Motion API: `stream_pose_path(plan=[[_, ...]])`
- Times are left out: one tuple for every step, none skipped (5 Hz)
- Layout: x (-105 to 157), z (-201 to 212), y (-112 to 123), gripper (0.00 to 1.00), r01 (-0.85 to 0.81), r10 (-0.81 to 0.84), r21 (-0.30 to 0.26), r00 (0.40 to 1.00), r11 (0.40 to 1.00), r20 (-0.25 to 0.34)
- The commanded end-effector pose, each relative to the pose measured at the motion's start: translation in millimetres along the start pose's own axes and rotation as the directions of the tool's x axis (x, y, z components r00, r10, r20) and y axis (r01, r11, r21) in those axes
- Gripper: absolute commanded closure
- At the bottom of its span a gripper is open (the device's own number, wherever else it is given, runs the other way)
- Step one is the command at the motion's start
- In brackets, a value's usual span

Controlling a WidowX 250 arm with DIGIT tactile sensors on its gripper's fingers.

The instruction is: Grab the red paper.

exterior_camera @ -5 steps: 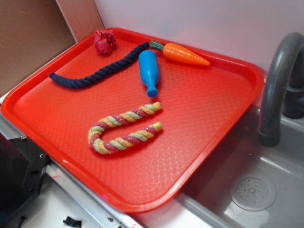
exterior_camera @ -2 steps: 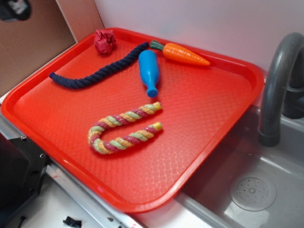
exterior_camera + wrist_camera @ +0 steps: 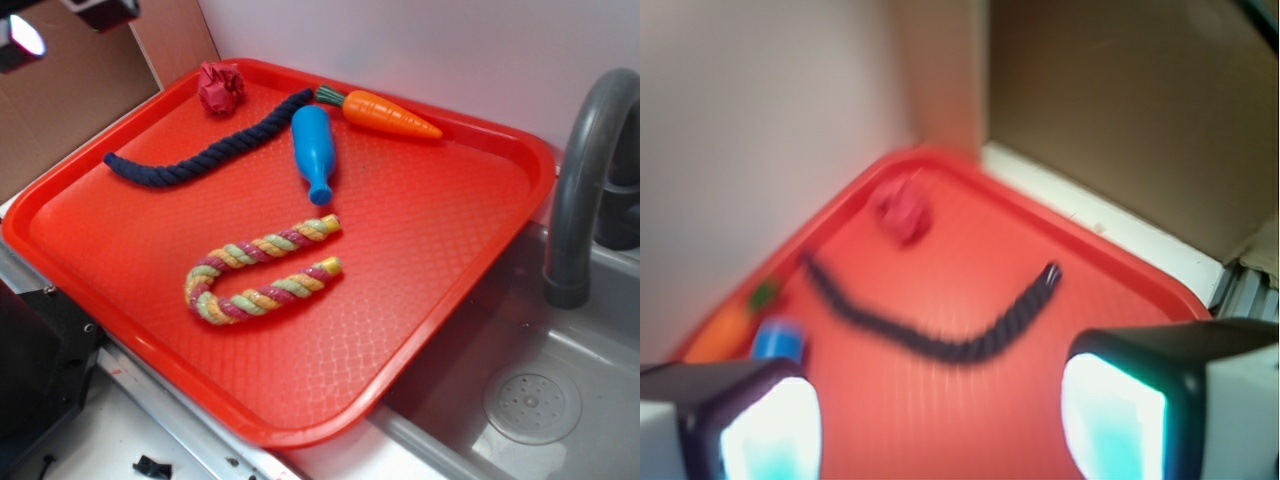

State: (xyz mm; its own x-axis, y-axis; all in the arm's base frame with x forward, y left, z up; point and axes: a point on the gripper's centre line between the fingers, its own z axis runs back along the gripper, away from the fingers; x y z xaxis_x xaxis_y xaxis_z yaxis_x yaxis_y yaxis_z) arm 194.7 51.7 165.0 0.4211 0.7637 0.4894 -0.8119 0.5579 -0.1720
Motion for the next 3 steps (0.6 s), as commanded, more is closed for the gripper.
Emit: stream_pose_path(plan=[[47,-69,-17,0.0,-0.187,0.185,0.003,0.974,0.982,0.134],[67,-104,-20,0.0,-0.204,0.198,0.015,0.965,0.979,0.171],[77,-134,-25,0.0,-0.187,0.177,0.044,0.97,0.981,0.168]])
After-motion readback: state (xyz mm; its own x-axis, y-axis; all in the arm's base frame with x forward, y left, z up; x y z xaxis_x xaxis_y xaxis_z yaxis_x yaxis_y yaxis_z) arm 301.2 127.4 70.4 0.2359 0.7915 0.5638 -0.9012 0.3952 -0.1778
